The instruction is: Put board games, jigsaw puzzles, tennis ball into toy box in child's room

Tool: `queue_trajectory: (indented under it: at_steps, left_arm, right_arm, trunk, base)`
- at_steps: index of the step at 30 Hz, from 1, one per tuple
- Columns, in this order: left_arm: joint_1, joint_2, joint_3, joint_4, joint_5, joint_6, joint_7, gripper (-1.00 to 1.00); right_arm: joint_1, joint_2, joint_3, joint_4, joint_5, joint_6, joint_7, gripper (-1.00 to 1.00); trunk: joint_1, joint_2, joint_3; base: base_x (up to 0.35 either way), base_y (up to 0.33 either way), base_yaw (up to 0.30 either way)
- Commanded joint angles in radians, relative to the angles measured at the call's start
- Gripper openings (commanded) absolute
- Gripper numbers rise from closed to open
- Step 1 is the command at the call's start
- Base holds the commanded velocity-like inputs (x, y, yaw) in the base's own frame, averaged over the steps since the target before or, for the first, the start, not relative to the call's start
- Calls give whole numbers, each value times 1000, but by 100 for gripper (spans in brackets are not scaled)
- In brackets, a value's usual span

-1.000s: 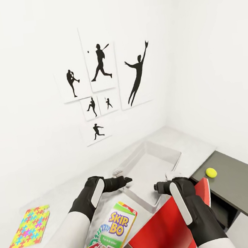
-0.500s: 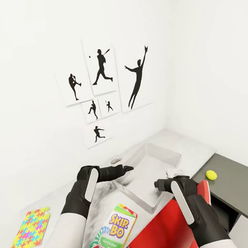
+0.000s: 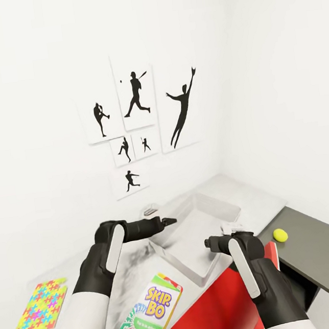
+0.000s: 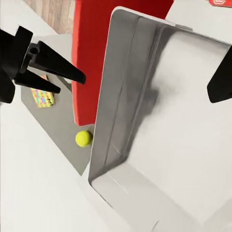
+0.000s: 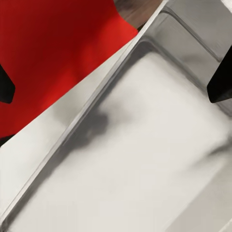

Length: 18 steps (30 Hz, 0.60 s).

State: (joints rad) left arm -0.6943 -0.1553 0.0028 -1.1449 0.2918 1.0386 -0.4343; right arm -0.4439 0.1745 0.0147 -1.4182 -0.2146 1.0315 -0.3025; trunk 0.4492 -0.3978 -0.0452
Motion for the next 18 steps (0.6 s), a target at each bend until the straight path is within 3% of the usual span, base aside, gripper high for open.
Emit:
queue_trajectory:
  at_steps: [1,18]
  left_arm:
    - [1,3,1,-6,-7,4,-19,100]
    - [10,64,3,-33,-7,4,-193,100]
  right_arm:
    - [-1,0,1,-1,-11,3,-10,100]
    - [-4,0,-1,-63,-12,16,-10,100]
  trunk:
    - [1,-2,-1]
    - [1,-2,27]
  base:
    - [0,0,0]
    - [0,0,0]
